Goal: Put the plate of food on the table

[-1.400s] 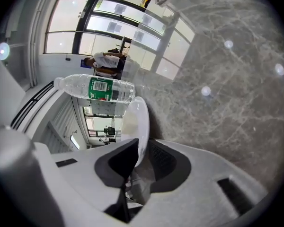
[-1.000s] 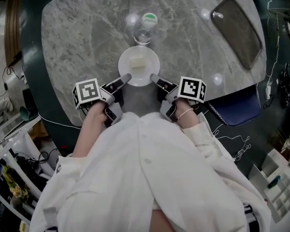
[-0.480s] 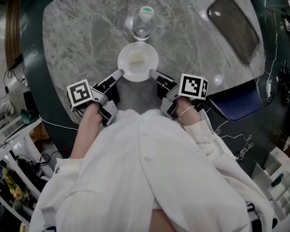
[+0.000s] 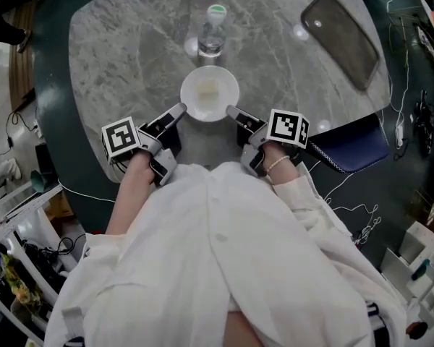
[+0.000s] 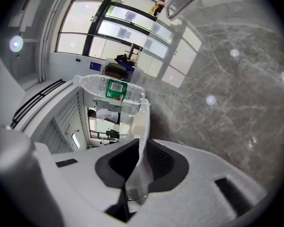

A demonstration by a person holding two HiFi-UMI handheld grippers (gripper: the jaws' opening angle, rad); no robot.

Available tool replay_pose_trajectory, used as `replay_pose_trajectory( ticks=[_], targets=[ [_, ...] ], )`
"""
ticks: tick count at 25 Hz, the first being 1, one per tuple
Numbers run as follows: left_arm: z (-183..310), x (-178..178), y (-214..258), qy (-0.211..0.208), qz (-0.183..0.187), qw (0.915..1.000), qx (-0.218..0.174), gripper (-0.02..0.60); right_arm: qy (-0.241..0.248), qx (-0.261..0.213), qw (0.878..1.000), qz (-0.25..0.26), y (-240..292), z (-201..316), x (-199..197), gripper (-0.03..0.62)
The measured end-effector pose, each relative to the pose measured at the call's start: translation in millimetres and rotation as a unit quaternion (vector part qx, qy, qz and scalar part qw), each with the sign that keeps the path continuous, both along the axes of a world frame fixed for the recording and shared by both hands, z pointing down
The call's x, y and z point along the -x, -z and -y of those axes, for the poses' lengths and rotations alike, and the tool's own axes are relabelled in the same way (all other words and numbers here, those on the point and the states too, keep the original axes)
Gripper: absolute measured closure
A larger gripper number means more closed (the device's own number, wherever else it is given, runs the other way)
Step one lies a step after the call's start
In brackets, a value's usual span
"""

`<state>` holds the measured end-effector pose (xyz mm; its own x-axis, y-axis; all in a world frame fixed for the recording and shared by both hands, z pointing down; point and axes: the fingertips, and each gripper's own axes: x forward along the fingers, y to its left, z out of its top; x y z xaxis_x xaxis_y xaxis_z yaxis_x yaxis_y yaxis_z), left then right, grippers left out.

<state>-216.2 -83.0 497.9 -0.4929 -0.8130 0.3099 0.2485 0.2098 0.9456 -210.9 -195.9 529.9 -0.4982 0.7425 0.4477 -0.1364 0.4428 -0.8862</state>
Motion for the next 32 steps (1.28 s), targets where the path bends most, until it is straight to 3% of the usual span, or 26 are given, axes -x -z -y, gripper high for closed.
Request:
replay_pose_trajectory(
  ticks=[9, 13, 16, 23, 29, 32],
  targets=[
    [-2.0, -20.4, 5.0, -0.003, 0.010, 0.9999, -0.003, 0.445, 0.009, -0.057, 0.998, 0.000, -9.7, 1.0, -6.5, 0.534],
    [-1.3, -25.8, 5.8, -0.010, 0.015, 0.9998, 0.000, 0.445, 0.001, -0.059, 0.998, -0.019, -16.0, 0.1, -9.2, 0.445],
    [-0.5, -27.6, 3.7, -0.012, 0.018, 0.9998, 0.000, 0.445, -0.005, -0.073, 0.997, -0.021, -17.0, 5.0, -9.7, 0.429],
    [3.1, -29.6, 5.5, -0.032, 0.024, 0.9992, -0.007, 0.445, -0.011, -0.049, 0.999, -0.004, -2.2, 3.1, -8.5, 0.420],
    [12.5, -28.0, 21.3, -0.070, 0.072, 0.9949, -0.009, 0.479, -0.004, -0.012, 0.999, 0.047, 38.8, -9.9, -4.7, 0.425],
    [20.9, -29.2, 38.6, -0.106, 0.134, 0.9852, 0.006, 0.500, 0.031, 0.010, 0.996, 0.089, 69.3, -22.4, -8.2, 0.505]
  ],
)
